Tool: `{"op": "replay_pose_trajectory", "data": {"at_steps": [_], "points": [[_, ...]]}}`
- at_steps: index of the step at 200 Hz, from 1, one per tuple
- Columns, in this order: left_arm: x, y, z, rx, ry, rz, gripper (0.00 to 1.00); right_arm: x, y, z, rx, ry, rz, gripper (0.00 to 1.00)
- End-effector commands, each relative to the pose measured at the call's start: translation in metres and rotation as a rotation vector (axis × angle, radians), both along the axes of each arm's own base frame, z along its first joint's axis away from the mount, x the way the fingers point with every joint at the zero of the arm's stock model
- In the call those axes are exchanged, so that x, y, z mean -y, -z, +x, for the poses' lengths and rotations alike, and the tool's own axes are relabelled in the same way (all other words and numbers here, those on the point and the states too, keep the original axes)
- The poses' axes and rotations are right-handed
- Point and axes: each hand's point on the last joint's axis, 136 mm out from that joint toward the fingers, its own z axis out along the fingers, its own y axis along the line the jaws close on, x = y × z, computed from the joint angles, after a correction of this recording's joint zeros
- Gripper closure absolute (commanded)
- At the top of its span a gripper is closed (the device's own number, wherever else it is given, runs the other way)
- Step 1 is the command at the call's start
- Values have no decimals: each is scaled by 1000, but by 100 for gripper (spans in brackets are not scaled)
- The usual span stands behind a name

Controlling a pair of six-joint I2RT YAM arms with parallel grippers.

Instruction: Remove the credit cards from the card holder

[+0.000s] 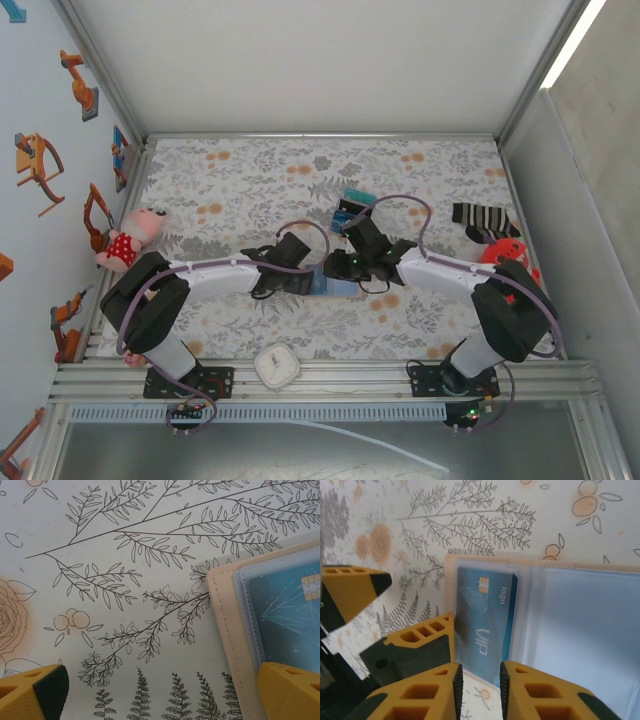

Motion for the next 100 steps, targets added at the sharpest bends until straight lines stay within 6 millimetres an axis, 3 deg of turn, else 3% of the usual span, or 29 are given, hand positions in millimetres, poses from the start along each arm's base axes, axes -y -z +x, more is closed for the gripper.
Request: {"op": "replay_pose_trajectory", "data": {"at_steps": [1, 66, 100], "points": [[-3, 8, -8, -39, 5, 24, 3, -8, 3, 1, -18, -3, 47, 77], [-5, 9, -9, -42, -6, 27, 3, 0, 30, 1, -56, 13, -12, 81], [-6, 10, -9, -44, -7, 32, 3, -1, 34, 1, -66, 6, -12, 86]]}}
